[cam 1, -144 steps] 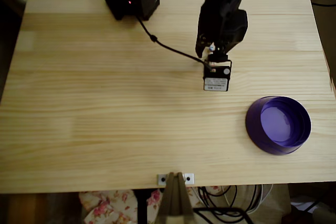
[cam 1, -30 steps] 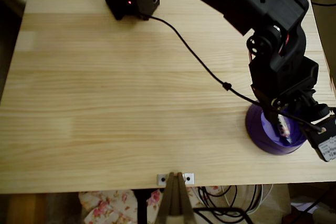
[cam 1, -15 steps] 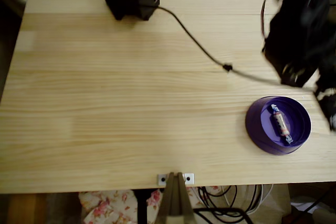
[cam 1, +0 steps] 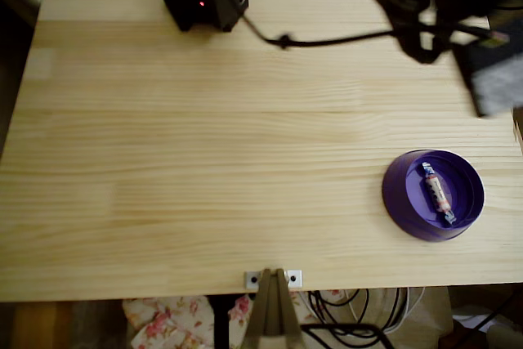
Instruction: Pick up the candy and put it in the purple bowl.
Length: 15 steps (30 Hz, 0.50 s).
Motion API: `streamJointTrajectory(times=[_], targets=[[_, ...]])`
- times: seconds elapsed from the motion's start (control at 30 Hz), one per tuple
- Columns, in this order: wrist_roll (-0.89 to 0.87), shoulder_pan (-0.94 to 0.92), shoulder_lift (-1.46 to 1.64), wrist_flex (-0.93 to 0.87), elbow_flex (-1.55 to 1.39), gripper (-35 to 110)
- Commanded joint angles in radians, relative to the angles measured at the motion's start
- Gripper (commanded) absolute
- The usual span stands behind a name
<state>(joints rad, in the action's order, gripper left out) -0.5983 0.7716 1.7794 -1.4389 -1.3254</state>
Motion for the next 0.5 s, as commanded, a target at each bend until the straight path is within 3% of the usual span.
streamJointTrajectory(times=[0.0,0.33,0.47], targets=[[0.002,-0.069,0.374,0.046,-0.204,0],[0.029,-0.227,0.627,0.107,-0.520,0],[0.080,-0.322,0.396,0.011,-0.437,0]])
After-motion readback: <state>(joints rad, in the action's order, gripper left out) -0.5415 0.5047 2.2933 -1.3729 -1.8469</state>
